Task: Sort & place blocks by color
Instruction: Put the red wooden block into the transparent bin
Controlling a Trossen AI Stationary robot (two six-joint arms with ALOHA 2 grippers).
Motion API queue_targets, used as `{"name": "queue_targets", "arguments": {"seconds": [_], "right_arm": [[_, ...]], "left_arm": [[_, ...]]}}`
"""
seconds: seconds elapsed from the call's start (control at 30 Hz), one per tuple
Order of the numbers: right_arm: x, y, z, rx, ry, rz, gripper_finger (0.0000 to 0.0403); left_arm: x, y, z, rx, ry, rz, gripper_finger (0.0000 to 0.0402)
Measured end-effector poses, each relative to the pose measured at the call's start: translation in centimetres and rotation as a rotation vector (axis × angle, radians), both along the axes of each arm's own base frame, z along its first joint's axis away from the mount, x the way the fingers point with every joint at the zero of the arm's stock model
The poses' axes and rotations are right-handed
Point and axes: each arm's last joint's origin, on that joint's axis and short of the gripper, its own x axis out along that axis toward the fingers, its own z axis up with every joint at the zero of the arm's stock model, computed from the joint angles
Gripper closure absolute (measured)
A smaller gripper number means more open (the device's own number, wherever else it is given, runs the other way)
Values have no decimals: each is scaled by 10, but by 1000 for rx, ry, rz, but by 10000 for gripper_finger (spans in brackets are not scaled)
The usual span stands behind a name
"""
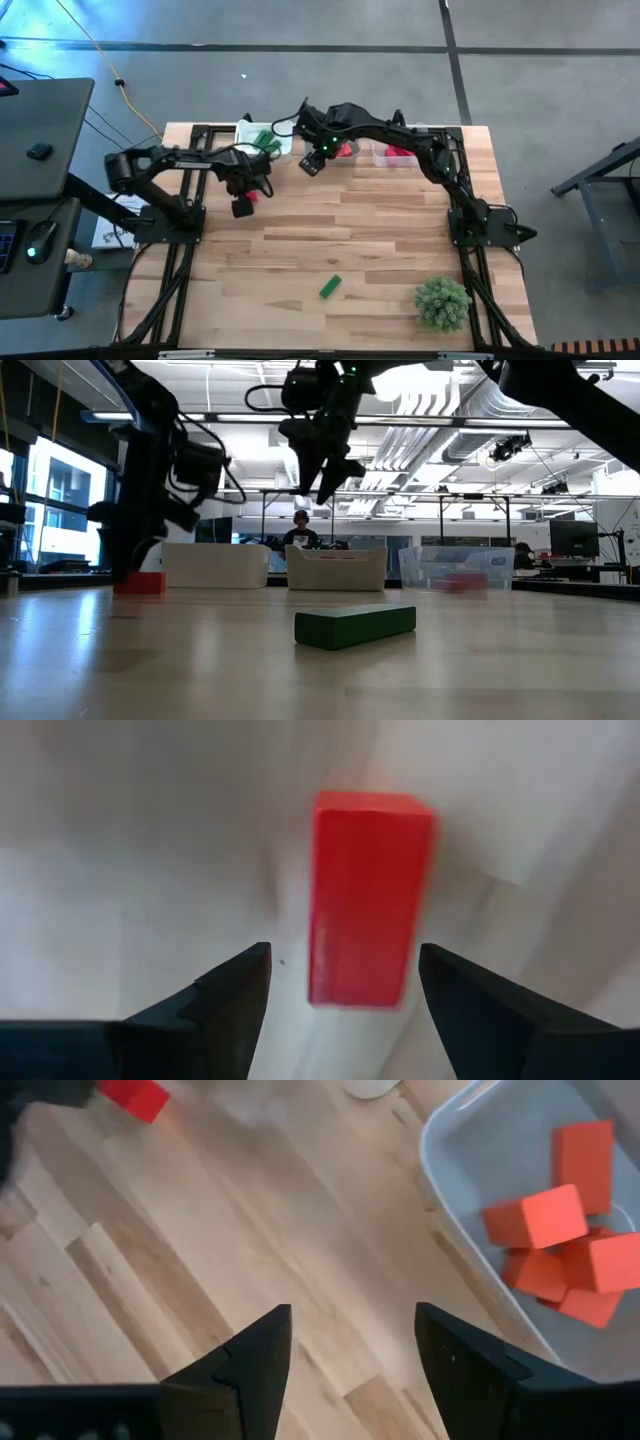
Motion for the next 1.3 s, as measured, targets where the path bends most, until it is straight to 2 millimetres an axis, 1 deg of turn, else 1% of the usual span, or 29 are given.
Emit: {"name": "queue_targets", "arguments": {"seconds": [0.1,0.2,0.3,0.4,0.57,0.77,1.07,1.2,1.3], "right_arm": [[2,6,0,-3,2,-1,202],[4,11,0,-17,8,-8,202],[5,14,0,-27,12,-6,202],[6,17,0,-27,11,1,202],[6,19,0,-23,11,-6,202],[6,19,-1,-20,11,-12,202],[6,20,0,-15,7,-13,202],[3,21,9,-22,-12,-8,202],[0,19,15,-28,-27,-8,202]], "left_arm": [[3,3,-12,-7,52,20,156],[5,4,-20,-26,80,22,156],[5,5,-22,-34,88,18,160],[5,4,-19,-24,70,5,173],[6,5,-14,15,23,-12,218],[7,6,-13,30,10,-40,298],[10,5,-12,-16,-40,-55,298],[11,4,-10,-18,-69,-58,298],[12,3,-3,-10,-125,-60,298]]}}
